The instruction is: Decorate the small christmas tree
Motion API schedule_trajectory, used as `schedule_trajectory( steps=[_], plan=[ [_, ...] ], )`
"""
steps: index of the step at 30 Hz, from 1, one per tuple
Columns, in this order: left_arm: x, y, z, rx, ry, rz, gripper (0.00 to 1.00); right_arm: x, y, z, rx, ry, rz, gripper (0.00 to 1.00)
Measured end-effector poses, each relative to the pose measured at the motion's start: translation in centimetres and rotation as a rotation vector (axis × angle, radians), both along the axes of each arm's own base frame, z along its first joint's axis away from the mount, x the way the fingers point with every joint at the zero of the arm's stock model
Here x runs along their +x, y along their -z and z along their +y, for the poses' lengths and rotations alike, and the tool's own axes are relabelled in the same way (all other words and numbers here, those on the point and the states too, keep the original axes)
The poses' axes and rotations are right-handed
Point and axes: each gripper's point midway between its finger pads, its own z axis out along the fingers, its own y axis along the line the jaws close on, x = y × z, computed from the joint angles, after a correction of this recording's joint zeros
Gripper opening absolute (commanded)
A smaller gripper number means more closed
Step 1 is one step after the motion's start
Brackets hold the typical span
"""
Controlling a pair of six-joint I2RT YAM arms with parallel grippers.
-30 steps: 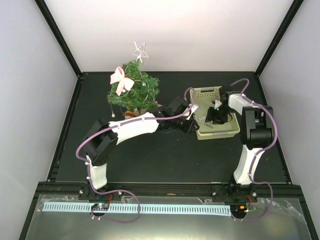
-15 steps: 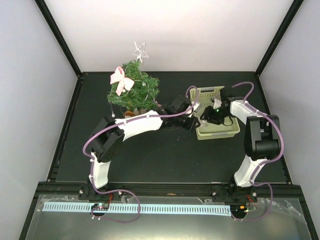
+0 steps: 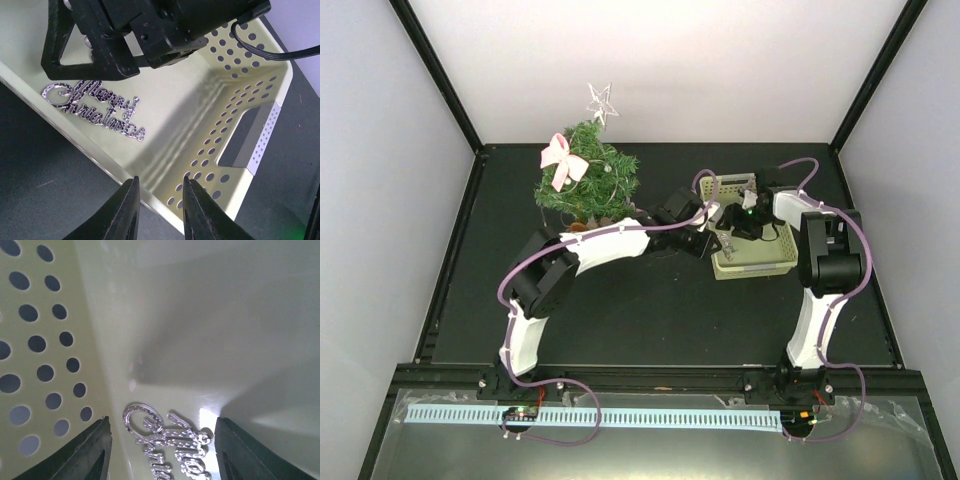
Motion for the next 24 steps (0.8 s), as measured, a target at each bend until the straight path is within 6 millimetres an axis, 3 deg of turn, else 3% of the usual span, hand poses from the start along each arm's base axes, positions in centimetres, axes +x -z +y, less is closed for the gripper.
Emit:
schedule_trajectory(
  steps=[6,14,24],
  plan=[
    [0.4,0.0,-0.5,-0.008,0.002,-0.001,0.23,0.0,0.0,0.6,0.021,-0.01,-0.004,0.58],
    [0.9,1.2,-0.6,-0.008,0.005,0.015,0.22,-1.3,-0.4,3.2,0.193,-0.043,0.011,0.54],
    [1.5,1.6,0.0,0.002,-0.004,0.015,0.24,-2.5,-2.1,4.8,0.351,-0.049,0.019,0.47]
  ],
)
